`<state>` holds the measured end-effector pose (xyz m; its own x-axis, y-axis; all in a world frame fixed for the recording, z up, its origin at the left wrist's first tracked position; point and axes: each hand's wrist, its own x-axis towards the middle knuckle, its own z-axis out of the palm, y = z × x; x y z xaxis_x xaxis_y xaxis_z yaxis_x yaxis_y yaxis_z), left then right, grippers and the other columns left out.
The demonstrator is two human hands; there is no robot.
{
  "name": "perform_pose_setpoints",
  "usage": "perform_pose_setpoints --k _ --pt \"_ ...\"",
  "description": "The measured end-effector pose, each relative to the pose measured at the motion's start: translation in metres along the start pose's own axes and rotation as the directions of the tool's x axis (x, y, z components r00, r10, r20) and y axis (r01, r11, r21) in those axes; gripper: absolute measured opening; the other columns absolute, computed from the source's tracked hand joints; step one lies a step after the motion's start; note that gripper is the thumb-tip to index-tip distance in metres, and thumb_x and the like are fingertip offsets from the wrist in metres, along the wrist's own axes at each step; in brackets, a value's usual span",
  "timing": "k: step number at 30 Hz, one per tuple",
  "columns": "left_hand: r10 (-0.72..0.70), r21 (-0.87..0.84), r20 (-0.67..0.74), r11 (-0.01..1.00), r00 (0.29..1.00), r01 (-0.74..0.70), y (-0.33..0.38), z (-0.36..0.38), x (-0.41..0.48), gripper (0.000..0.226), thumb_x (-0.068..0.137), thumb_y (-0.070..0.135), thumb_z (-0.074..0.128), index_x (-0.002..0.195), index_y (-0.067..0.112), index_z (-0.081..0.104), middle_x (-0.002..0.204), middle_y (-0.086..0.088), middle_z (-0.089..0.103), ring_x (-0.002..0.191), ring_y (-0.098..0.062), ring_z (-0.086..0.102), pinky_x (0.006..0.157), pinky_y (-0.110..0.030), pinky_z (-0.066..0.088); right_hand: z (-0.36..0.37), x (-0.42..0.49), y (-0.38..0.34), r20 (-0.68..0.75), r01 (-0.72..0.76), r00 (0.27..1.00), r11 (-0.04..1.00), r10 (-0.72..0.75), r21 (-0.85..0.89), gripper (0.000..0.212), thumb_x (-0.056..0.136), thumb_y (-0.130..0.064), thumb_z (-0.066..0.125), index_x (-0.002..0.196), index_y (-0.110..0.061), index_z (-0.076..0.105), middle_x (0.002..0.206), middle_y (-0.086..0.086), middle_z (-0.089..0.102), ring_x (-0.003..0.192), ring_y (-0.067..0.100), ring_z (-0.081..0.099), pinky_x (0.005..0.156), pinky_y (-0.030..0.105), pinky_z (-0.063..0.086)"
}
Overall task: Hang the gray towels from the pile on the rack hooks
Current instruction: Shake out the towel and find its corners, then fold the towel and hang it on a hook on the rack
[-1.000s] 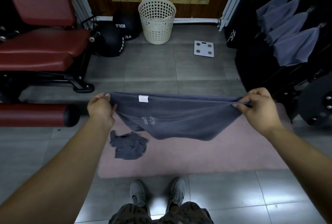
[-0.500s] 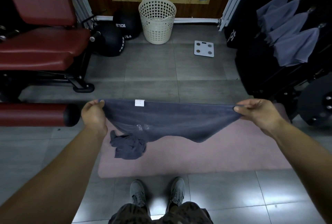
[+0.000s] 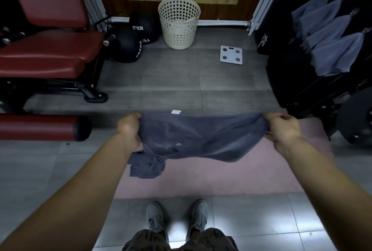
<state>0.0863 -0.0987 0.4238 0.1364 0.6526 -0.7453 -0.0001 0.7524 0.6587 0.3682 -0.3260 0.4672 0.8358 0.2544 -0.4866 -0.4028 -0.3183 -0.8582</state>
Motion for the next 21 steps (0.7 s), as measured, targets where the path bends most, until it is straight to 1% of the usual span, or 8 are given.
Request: perform_pose_setpoints --k 3,5,8,11,14,17,19,21 --pt "-0.016 -0.002 0.12 1.0 0.993 0.017 -0.01 0.029 -0.024 0.008 0.092 0.005 0.061 0.095 0.007 0.068 0.087 -0.012 0.069 0.071 -0.024 0.067 0.064 -0.031 0.054 0.028 -0.023 0.005 0.043 -0.008 0.999 1.0 0.007 0.026 0.016 0.092 -0.003 0.065 0.082 -0.012 0.058 0.083 0.008 0.066 0.077 0.023 0.067 0.05 0.03 0.058" --pt "0.023 0.015 0.203 1.0 0.979 -0.027 -0.025 0.046 -0.042 0.014 0.09 -0.001 0.066 0.088 0.013 0.067 0.077 -0.006 0.07 0.064 -0.018 0.067 0.058 -0.025 0.054 0.048 -0.042 0.013 0.123 0.012 0.992 1.0 -0.01 -0.018 0.011 0.092 -0.003 0.066 0.086 -0.008 0.058 0.08 0.01 0.065 0.075 0.026 0.066 0.057 0.038 0.062" --pt "0.175 0.16 0.245 0.963 0.954 -0.218 -0.049 0.067 -0.07 0.016 0.087 -0.003 0.071 0.091 0.012 0.073 0.081 -0.001 0.074 0.074 -0.012 0.071 0.068 -0.018 0.055 0.074 -0.068 0.03 0.264 0.076 0.963 0.993 -0.05 -0.086 0.013 0.092 -0.002 0.066 0.08 -0.006 0.064 0.077 0.01 0.068 0.077 0.028 0.066 0.076 0.052 0.062" --pt "0.294 0.227 0.311 0.9 0.904 -0.371 -0.063 0.076 -0.085 0.02 0.087 -0.01 0.066 0.098 0.004 0.075 0.084 0.003 0.075 0.075 -0.004 0.071 0.068 -0.011 0.052 0.085 -0.08 0.042 0.338 0.097 0.939 0.993 -0.068 -0.07 0.015 0.093 -0.002 0.065 0.081 -0.009 0.071 0.079 0.008 0.074 0.078 0.024 0.069 0.087 0.055 0.058" --pt "0.368 0.278 0.35 0.837 0.861 -0.471 -0.066 0.073 -0.088 0.027 0.088 -0.011 0.063 0.101 0.009 0.075 0.086 0.011 0.073 0.077 0.006 0.07 0.071 -0.008 0.05 0.085 -0.082 0.046 0.382 0.047 0.924 0.999 -0.038 -0.013 0.01 0.095 -0.006 0.064 0.094 -0.002 0.074 0.095 0.017 0.076 0.095 0.038 0.071 0.095 0.058 0.053" --pt "0.409 0.281 0.383 0.803 0.828 -0.526 -0.068 0.069 -0.09 0.041 0.087 -0.013 0.06 0.095 0.024 0.074 0.084 0.019 0.073 0.081 0.007 0.069 0.075 -0.01 0.05 0.083 -0.084 0.045 0.41 0.057 0.91 0.998 -0.053 0.004 0.014 0.096 -0.006 0.063 0.1 0.001 0.073 0.101 0.021 0.075 0.105 0.042 0.068 0.098 0.058 0.052" --pt "0.43 0.277 0.422 0.777 0.798 -0.565 -0.071 0.067 -0.092 0.046 0.085 -0.012 0.064 0.096 0.032 0.071 0.088 0.018 0.076 0.09 0.002 0.071 0.082 -0.014 0.052 0.082 -0.086 0.041 0.427 0.072 0.901 0.997 -0.072 0.017 0.015 0.097 -0.006 0.061 0.097 0.003 0.073 0.099 0.022 0.074 0.1 0.04 0.07 0.095 0.052 0.055" --pt "0.46 0.275 0.432 0.752 0.776 -0.6 -0.072 0.065 -0.092 0.044 0.081 -0.008 0.073 0.102 0.03 0.07 0.096 0.015 0.076 0.095 -0.002 0.071 0.087 -0.018 0.053 0.081 -0.089 0.036 0.464 0.056 0.883 0.997 -0.074 0.052 0.02 0.099 -0.008 0.058 0.092 0.005 0.072 0.09 0.023 0.073 0.088 0.032 0.072 0.087 0.045 0.058"
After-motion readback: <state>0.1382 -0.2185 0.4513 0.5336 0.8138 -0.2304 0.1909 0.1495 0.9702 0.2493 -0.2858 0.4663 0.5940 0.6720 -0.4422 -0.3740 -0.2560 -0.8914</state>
